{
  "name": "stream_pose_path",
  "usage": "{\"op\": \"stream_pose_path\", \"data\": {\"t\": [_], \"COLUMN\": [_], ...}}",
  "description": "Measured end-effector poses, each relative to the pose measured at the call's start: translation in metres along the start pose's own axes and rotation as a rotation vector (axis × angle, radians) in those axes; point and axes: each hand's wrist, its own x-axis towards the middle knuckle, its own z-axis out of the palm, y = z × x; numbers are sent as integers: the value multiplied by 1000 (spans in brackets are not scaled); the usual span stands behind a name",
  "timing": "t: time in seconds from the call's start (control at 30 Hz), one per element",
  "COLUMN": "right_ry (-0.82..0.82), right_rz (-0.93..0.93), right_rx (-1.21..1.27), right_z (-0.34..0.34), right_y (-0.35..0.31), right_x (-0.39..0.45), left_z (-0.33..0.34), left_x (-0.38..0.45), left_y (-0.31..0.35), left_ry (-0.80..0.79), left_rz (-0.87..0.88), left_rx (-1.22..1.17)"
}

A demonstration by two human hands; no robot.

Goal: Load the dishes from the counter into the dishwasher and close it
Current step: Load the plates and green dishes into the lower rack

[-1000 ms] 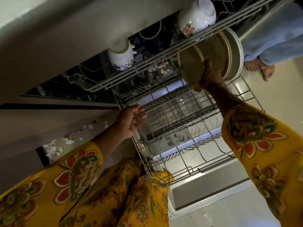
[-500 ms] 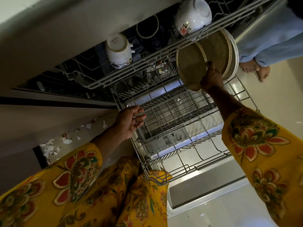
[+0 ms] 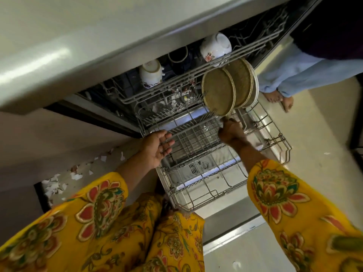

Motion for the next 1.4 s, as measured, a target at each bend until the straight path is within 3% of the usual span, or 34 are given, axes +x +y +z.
{"op": "stream_pose_path", "data": {"t": [0.23,0.63,0.93,1.4], "right_ry": [-82,-18,5,40], "right_rz": [-108,-426,-699,-967], "right_rx": [-48,-50,47,156], "right_z": [13,-1,-6,-15], "right_y": [-49,-158,-265,-419], "right_x": [-84,-207,-279,-349], "left_z": [-16,-83,-171,-314], "left_x": [-66,-176,-244,-319], "left_y": [2,10,19,60], "left_ry": [53,102,200,361], "left_rz": [72,292,629,833], "left_rx": [-59,-318,-449,-692]}}
